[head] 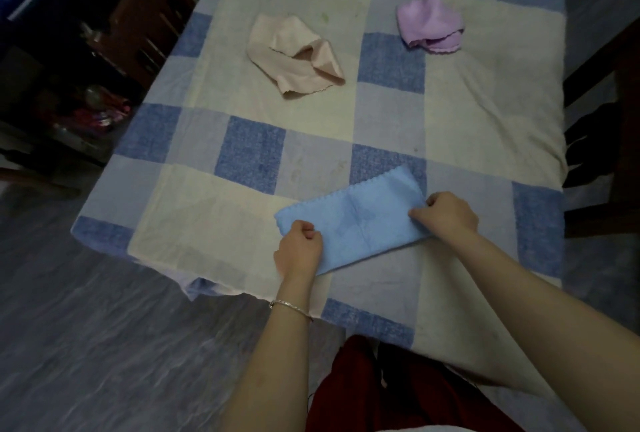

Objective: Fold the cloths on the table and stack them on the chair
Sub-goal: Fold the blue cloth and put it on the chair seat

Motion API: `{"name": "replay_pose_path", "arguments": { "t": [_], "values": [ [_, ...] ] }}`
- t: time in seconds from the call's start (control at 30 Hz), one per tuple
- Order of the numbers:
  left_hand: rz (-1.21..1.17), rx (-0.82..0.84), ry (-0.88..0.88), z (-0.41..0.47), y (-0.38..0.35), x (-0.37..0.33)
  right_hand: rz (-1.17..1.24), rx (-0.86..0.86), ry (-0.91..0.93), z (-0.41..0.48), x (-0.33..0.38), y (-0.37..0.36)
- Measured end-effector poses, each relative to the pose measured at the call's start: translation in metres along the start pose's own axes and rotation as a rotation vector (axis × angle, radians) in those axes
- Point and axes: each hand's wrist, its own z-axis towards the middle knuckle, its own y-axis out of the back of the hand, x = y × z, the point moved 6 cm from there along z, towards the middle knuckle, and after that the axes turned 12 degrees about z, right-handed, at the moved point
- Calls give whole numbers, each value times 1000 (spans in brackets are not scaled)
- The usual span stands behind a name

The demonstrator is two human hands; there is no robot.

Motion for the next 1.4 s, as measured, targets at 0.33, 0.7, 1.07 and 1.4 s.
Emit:
{"name": "replay_pose_path", "arguments": {
  "t": [0.33,0.7,1.07,1.4],
  "values": [
    [-223,50,-18,2,7,9,100,69,564,-79,89,-50],
    [-503,102,107,19,15,29,-69,417,742,-120,102,-136],
    [-389,-14,73,38,22,29,-265,145,653,-82,82,-111],
    [-303,-51,140,31,26,40,-241,83,472,-60,76,-101]
  ]
}}
